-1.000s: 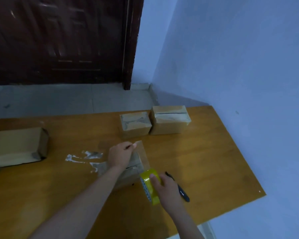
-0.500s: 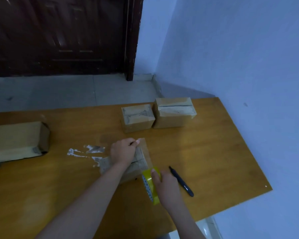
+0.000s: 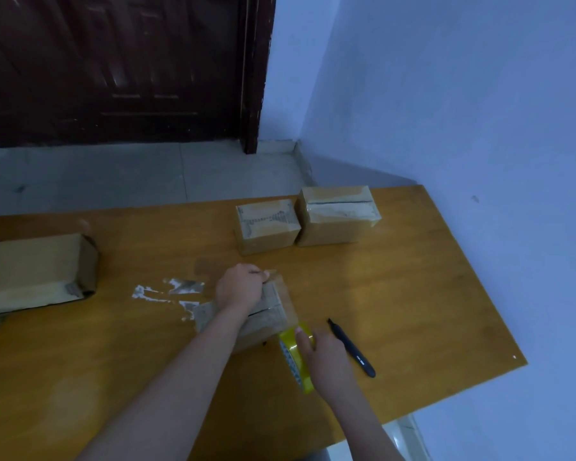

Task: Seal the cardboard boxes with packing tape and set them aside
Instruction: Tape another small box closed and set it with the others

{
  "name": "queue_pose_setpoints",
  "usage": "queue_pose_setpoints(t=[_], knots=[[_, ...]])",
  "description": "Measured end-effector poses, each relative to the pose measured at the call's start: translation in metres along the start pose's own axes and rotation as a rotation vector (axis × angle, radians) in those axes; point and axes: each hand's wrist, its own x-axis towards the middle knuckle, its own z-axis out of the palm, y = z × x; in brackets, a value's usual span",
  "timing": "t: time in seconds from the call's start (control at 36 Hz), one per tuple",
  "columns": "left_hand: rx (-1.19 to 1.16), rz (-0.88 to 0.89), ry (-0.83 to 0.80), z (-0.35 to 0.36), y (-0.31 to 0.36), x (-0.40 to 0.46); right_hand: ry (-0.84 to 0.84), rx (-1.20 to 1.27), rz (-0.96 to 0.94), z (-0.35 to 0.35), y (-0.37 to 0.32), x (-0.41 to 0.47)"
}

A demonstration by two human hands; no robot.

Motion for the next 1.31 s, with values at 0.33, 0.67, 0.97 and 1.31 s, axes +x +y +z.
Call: queue_pose_setpoints(t=[0.33, 0.67, 0.97, 1.31], knots=[[0.076, -0.055, -0.072, -0.002, 0.001, 0.004, 0.002, -0.029, 0.002, 0.012, 0.012, 0.002], [0.185, -0.179, -0.197, 0.001, 0.006, 0.011, -0.015, 0.021, 0.050, 0.030, 0.023, 0.009], [0.292, 0.121, 0.197, 0.018, -0.001, 0.008, -0.041, 0.099, 0.027, 0.039, 0.032, 0.016], [0.307, 0.899, 0.324, 0.008, -0.013, -0.033, -0.009, 0.432, -0.014, 0.068, 0.037, -0.012]])
